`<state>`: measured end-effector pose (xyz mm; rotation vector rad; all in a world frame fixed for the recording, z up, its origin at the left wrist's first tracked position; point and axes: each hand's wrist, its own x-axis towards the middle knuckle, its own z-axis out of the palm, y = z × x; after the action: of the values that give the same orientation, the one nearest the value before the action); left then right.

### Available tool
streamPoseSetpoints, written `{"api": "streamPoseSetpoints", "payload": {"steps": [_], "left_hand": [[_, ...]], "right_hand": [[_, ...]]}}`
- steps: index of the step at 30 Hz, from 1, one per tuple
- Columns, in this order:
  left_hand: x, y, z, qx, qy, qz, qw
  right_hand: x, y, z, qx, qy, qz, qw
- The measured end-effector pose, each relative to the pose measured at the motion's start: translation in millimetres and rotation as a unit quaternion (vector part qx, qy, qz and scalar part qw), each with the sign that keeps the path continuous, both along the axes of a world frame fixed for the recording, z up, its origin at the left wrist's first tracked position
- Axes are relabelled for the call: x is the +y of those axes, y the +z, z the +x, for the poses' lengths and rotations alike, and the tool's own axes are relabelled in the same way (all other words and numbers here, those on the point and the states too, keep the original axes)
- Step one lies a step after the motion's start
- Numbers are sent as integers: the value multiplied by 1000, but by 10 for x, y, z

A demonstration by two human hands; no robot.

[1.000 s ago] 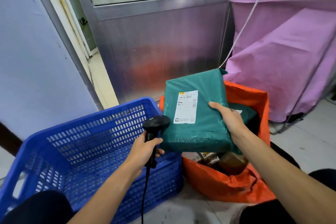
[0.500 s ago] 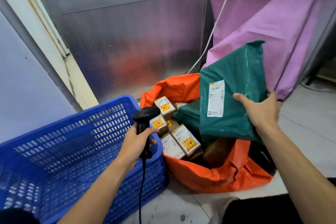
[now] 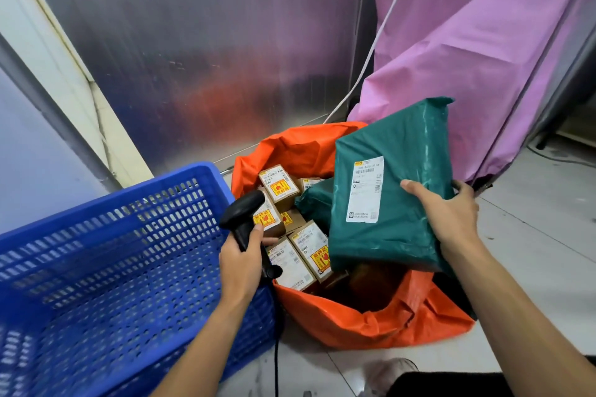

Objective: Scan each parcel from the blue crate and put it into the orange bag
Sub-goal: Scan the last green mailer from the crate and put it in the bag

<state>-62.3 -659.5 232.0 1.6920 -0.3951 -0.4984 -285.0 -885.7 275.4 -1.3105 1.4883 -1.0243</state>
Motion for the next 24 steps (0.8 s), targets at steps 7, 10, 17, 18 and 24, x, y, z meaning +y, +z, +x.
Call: {"api": "streamPoseSetpoints", "payload": {"steps": [7,10,17,18,24], "left_hand": [[-10,-47,51,85,67,-35,994],[13,-20,23,67,61,-19,996],[15,-43,16,49,52,-13,997],[11,-50,21,49,52,-11,997],[31,-50,23,41,42,-7,998]], "right_hand": [[-125,-147,476,-2,68,42,997],[-249,-234,755,24,134,71,988],[-223,-368,1025,19,273,157,949],[-246,-388,1052,20,276,148,950],[-465,-533,1142,50,222,120,966]]}}
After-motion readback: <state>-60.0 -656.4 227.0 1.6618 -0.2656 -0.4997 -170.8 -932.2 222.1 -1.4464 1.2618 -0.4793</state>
